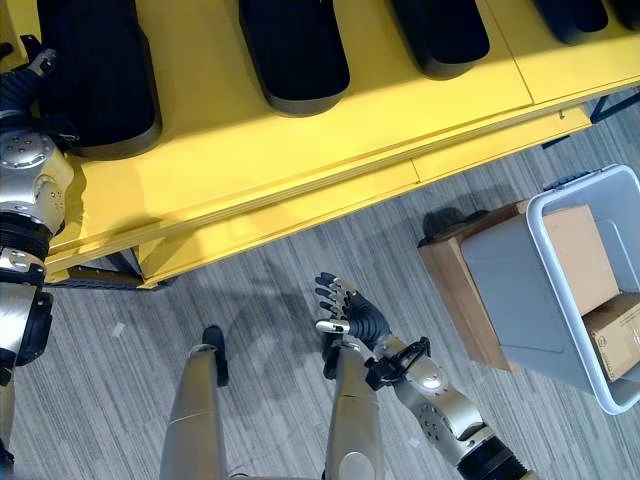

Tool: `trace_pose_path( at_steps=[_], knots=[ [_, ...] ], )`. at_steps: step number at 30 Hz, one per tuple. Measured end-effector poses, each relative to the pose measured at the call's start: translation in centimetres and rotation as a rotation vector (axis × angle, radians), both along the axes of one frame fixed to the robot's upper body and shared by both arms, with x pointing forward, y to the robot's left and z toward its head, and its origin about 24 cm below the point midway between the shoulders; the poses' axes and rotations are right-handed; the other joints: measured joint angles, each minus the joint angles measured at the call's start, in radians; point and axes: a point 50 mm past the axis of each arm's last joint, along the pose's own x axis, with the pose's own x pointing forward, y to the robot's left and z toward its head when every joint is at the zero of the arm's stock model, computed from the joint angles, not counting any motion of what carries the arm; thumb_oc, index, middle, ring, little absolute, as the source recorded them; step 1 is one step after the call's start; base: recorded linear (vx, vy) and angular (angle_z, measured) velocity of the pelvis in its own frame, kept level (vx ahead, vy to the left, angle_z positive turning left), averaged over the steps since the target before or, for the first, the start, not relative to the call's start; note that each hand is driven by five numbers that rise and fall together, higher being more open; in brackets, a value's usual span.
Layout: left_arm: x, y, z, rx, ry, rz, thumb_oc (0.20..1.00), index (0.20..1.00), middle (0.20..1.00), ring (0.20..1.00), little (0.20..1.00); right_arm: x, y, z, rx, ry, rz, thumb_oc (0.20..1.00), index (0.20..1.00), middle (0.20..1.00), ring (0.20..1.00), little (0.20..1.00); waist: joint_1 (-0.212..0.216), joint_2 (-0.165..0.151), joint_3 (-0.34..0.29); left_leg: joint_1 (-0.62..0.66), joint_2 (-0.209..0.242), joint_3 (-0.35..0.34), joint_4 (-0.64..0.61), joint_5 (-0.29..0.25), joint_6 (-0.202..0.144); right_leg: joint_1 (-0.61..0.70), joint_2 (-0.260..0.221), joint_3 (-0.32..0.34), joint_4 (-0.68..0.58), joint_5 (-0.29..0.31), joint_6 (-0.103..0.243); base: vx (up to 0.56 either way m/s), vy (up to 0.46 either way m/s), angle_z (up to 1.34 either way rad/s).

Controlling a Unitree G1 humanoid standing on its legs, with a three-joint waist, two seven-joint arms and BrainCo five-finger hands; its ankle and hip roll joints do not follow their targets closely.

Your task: Move parts from the plastic box to the shelf.

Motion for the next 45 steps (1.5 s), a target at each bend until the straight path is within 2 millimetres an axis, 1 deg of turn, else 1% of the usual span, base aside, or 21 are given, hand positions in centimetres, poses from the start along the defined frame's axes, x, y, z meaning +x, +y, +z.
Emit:
trace_pose_path(
  at_steps=[4,7,9,12,14,15,17,18,22,24,25,26,28,30,31,33,37,40,42,44,45],
  knots=[
    [0.0,0.0,0.0,-0.04,-0.02,-0.009,1.0,1.0,1.0,1.0,1.0,0.0,0.0,0.0,-0.001,0.0,0.0,1.0,1.0,1.0,1.0,1.0,-0.001,0.002,-0.001,0.002,0.0,-0.001,-0.001,0.0,0.0,-0.003,0.0,0.0,0.012,-0.004,-0.002,0.0,0.0,0.0],
    [0.0,0.0,0.0,-0.075,-0.032,-0.022,1.0,1.0,1.0,1.0,1.0,0.0,-0.7,0.0,-0.037,-0.001,-0.001,1.0,1.0,1.0,1.0,1.0,0.0,0.005,-0.003,0.006,0.001,-0.001,-0.003,0.002,-0.003,-0.002,0.0,0.0,0.014,-0.005,-0.005,0.0,0.0,0.0],
    [0.0,0.0,-0.1,-0.095,-0.039,-0.026,1.0,1.0,1.0,1.0,1.0,0.1,-0.8,0.1,-0.039,-0.004,-0.002,1.0,1.0,1.0,1.0,1.0,0.0,0.005,-0.003,0.012,0.001,0.001,-0.004,0.002,-0.004,-0.001,0.0,0.003,0.017,-0.006,-0.005,0.0,0.0,0.0],
    [0.0,-0.2,0.2,-0.091,-0.056,-0.036,1.0,1.0,1.0,1.0,1.0,0.2,-0.9,0.2,-0.04,-0.004,-0.005,1.0,1.0,1.0,1.0,1.0,0.001,0.011,-0.006,0.016,0.001,0.002,-0.005,0.003,-0.005,0.001,0.0,0.005,0.018,-0.006,-0.006,0.0,0.0,0.0],
    [0.0,-1.1,1.3,-0.083,-0.104,-0.084,1.0,1.0,1.0,1.0,1.0,0.2,-1.1,0.2,-0.041,-0.006,-0.013,1.0,1.0,1.0,1.0,1.0,0.007,0.012,-0.006,0.019,0.001,0.001,-0.007,0.004,-0.006,0.003,0.0,0.005,0.02,-0.007,-0.005,0.0,0.0,0.0],
    [-0.2,-1.9,2.1,-0.067,-0.145,-0.117,1.0,1.0,1.0,1.0,1.0,0.2,-1.1,0.2,-0.042,-0.007,-0.015,1.0,1.0,1.0,1.0,1.0,0.011,0.012,-0.006,0.022,0.001,0.0,-0.007,0.004,-0.006,0.006,0.0,0.005,0.023,-0.008,-0.005,0.0,0.0,0.0],
    [-0.4,-2.5,2.9,-0.049,-0.198,-0.145,1.0,1.0,1.0,1.0,1.0,0.2,-1.1,0.2,-0.041,-0.005,-0.013,1.0,1.0,1.0,1.0,1.0,0.018,0.014,-0.006,0.043,0.0,0.003,-0.017,0.005,-0.007,0.024,-0.001,0.006,0.018,-0.01,-0.005,0.0,0.0,0.0],
    [-0.7,-3.0,3.6,-0.034,-0.239,-0.169,1.0,1.0,1.0,1.0,1.0,0.2,-1.1,0.2,-0.041,-0.005,-0.013,1.0,1.0,1.0,1.0,1.0,0.023,0.017,-0.007,0.062,0.0,0.002,-0.027,0.006,-0.009,0.04,-0.001,0.005,0.016,-0.016,-0.006,0.0,-0.021,0.04],
    [-1.4,-4.4,4.7,0.005,-0.326,-0.236,1.0,1.0,1.0,1.0,1.0,0.2,-1.2,0.2,-0.042,-0.008,-0.017,1.0,1.0,1.0,1.0,1.0,0.03,0.027,-0.011,0.099,-0.001,0.0,-0.05,0.01,-0.015,0.068,-0.001,0.002,0.018,-0.03,-0.004,0.0,-0.012,0.05],
    [-1.7,-4.8,4.9,0.011,-0.356,-0.254,1.0,1.0,1.0,1.0,1.0,0.3,-1.1,0.3,-0.044,-0.01,-0.016,1.0,1.0,1.0,1.0,1.0,0.039,0.033,-0.014,0.112,-0.001,-0.002,-0.063,0.012,-0.02,0.077,-0.001,-0.002,0.018,-0.033,-0.008,0.0,0.0,0.0],
    [-2.0,-5.3,5.0,0.022,-0.377,-0.281,1.0,1.0,1.0,1.0,1.0,0.3,-1.2,0.3,-0.044,-0.009,-0.017,1.0,1.0,1.0,1.0,1.0,0.044,0.033,-0.014,0.122,-0.001,-0.001,-0.071,0.014,-0.023,0.083,-0.001,-0.002,0.018,-0.033,-0.007,0.0,0.0,0.0],
    [-2.2,-5.9,4.7,0.034,-0.386,-0.309,1.0,1.0,1.0,1.0,1.0,0.3,-1.1,0.3,-0.046,-0.011,-0.016,1.0,1.0,1.0,1.0,1.0,0.048,0.033,-0.014,0.139,-0.001,-0.002,-0.08,0.015,-0.024,0.096,0.0,-0.003,0.02,-0.037,-0.004,-0.01,-0.027,0.03],
    [-2.6,-6.3,3.8,0.04,-0.387,-0.339,1.0,1.0,1.0,1.0,1.0,0.3,-1.2,0.3,-0.051,-0.016,-0.019,1.0,1.0,1.0,1.0,1.0,0.051,0.034,-0.014,0.171,0.0,-0.003,-0.099,0.017,-0.027,0.121,-0.001,-0.008,0.019,-0.047,-0.007,-0.01,-0.007,0.06],
    [-3.2,-6.3,1.8,0.029,-0.383,-0.363,1.0,1.0,1.0,1.0,1.0,0.3,-1.3,0.3,-0.051,-0.016,-0.023,1.0,1.0,1.0,1.0,1.0,0.054,0.035,-0.014,0.205,-0.001,-0.003,-0.117,0.018,-0.029,0.148,0.0,-0.01,0.016,-0.056,-0.006,0.0,-0.016,0.04],
    [-3.3,-6.2,1.3,0.027,-0.372,-0.362,1.0,1.0,1.0,1.0,1.0,0.4,-1.3,0.3,-0.051,-0.016,-0.025,1.0,1.0,1.0,1.0,1.0,0.056,0.037,-0.014,0.212,-0.001,-0.004,-0.124,0.02,-0.032,0.155,-0.001,-0.012,0.016,-0.06,-0.006,0.0,-0.016,0.04],
    [-4.4,-6.1,-0.7,0.001,-0.383,-0.366,1.0,1.0,1.0,1.0,1.0,0.4,-1.7,0.4,-0.049,-0.019,-0.045,1.0,1.0,1.0,1.0,1.0,0.062,0.038,-0.014,0.238,-0.002,-0.004,-0.147,0.026,-0.039,0.174,-0.001,-0.016,0.007,-0.06,-0.007,0.0,-0.001,0.02],
    [-5.1,-5.5,-5.0,-0.017,-0.286,-0.333,1.0,1.0,1.0,1.0,1.0,0.1,-2.0,0.1,-0.05,-0.005,-0.055,1.0,1.0,1.0,1.0,1.0,0.078,0.039,-0.012,0.283,0.0,-0.001,-0.171,0.027,-0.042,0.208,0.0,-0.019,-0.001,-0.068,-0.01,0.0,0.0,0.0],
    [-5.6,-4.9,-6.7,-0.006,-0.245,-0.304,1.0,1.0,1.0,1.0,1.0,-0.2,-2.2,-0.2,-0.05,0.008,-0.058,1.0,1.0,1.0,1.0,1.0,0.079,0.04,-0.012,0.284,0.0,-0.003,-0.174,0.03,-0.043,0.21,0.0,-0.021,-0.001,-0.069,-0.011,0.0,-0.001,0.01],
    [-5.9,-5.3,-8.2,-0.006,-0.212,-0.316,1.0,1.0,1.0,1.0,1.0,-0.3,-2.2,-0.3,-0.05,0.013,-0.059,1.0,1.0,1.0,1.0,1.0,0.077,0.041,-0.011,0.287,0.0,-0.002,-0.176,0.031,-0.043,0.212,0.0,-0.021,-0.003,-0.069,-0.011,0.0,0.0,0.0],
    [-6.1,-6.0,-9.5,-0.055,-0.199,-0.337,1.0,1.0,1.0,1.0,1.0,-0.5,-2.4,-0.5,-0.05,0.023,-0.067,1.0,1.0,1.0,1.0,1.0,0.08,0.042,-0.006,0.287,0.0,-0.003,-0.175,0.031,-0.043,0.212,0.0,-0.02,-0.002,-0.069,-0.011,0.0,0.0,0.0],
    [-6.0,-6.7,-10.9,-0.117,-0.18,-0.353,1.0,1.0,1.0,1.0,1.0,-0.5,-2.5,-0.5,-0.051,0.023,-0.071,1.0,1.0,1.0,1.0,1.0,0.078,0.043,0.001,0.287,0.0,-0.003,-0.175,0.031,-0.043,0.213,0.001,-0.02,-0.002,-0.069,-0.011,0.0,0.0,0.0]
  ],
)
